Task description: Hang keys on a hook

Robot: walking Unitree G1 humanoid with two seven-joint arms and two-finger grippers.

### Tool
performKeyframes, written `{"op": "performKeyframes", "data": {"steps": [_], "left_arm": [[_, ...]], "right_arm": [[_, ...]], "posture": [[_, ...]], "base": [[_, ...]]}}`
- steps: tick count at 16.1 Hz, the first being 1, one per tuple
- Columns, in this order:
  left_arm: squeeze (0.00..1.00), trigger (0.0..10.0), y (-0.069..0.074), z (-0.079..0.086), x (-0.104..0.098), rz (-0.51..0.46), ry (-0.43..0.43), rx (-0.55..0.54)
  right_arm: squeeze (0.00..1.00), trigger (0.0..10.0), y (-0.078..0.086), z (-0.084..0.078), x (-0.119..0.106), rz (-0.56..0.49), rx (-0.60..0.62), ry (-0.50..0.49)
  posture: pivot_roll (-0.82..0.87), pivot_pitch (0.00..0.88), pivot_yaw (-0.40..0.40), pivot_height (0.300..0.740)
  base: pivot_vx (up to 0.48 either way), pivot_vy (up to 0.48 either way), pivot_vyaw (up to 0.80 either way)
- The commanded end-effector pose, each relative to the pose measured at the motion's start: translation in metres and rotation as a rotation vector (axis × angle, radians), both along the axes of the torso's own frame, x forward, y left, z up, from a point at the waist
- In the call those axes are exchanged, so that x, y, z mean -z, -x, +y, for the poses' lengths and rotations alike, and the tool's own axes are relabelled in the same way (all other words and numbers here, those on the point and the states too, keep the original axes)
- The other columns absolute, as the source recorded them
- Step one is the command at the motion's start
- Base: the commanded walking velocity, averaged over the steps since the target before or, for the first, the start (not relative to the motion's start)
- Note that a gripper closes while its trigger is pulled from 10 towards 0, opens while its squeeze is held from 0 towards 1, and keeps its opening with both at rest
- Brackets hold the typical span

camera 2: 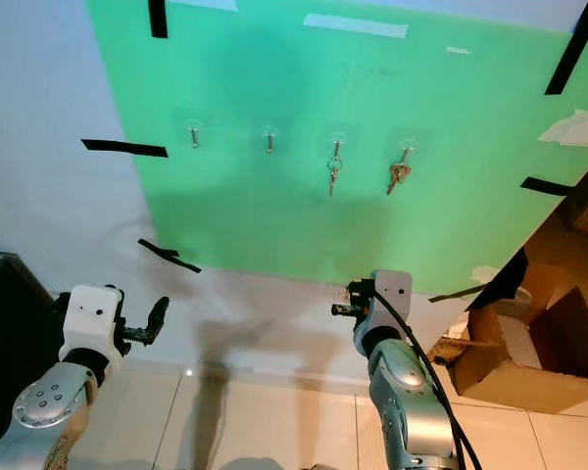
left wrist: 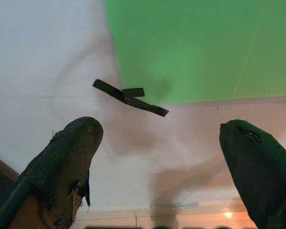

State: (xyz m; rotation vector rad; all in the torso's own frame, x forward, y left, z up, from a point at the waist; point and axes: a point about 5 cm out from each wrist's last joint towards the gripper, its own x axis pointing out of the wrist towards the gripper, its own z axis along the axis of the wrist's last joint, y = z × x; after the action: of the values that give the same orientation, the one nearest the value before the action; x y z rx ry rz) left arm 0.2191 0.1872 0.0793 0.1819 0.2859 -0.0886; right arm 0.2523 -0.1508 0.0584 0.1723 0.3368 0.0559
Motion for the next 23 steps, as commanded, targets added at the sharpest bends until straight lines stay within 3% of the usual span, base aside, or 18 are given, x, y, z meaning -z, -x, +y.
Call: {"op": "performKeyframes", "data": {"steps": [1,13,15,16,17,18,21,23], "left_arm": [[0.12,10.0,0.001,-0.001,-0.002,-0.017,-0.002,-0.001],[0.12,10.0,-0.002,-0.004,-0.003,-0.016,-0.009,0.030],[0.11,10.0,0.001,-0.024,-0.001,-0.009,0.001,0.151],[0.11,10.0,0.004,-0.048,0.000,-0.012,-0.102,0.323],[0.12,10.0,0.002,-0.046,-0.001,-0.016,-0.076,0.291],[0.11,10.0,-0.001,-0.034,-0.002,-0.016,-0.026,0.209],[0.11,10.0,-0.001,-0.011,-0.004,-0.019,-0.016,0.115],[0.11,10.0,-0.002,-0.010,-0.004,-0.023,-0.019,0.099]], "right_arm": [[0.00,10.0,-0.001,-0.003,-0.001,-0.003,0.000,0.004],[0.00,10.0,0.002,-0.005,0.000,-0.003,0.020,0.004],[0.00,10.0,0.003,-0.004,0.000,-0.002,0.020,0.004],[0.00,10.0,0.003,-0.004,0.000,-0.003,0.019,0.006],[0.00,10.0,0.004,-0.005,0.000,-0.002,0.027,0.003],[0.00,10.0,0.005,-0.006,0.000,-0.001,0.034,0.002],[0.00,10.0,0.006,-0.006,0.001,0.001,0.028,0.004],[0.00,10.0,0.005,-0.006,0.000,0.000,0.024,0.005]], "posture": [[0.11,0.000,-0.062,0.740],[0.09,0.000,-0.036,0.740],[0.09,0.000,-0.037,0.740],[0.08,0.000,-0.028,0.740],[0.08,0.000,-0.028,0.740],[0.08,0.000,-0.030,0.740],[0.08,0.000,-0.033,0.740],[0.08,0.000,-0.037,0.740]], "base": [[0.000,0.000,0.00],[0.000,0.000,0.00],[0.000,0.000,0.00],[0.000,0.000,0.00],[0.000,0.000,0.00],[0.000,0.000,0.00],[0.000,0.000,0.00],[0.000,0.000,0.00]]}}
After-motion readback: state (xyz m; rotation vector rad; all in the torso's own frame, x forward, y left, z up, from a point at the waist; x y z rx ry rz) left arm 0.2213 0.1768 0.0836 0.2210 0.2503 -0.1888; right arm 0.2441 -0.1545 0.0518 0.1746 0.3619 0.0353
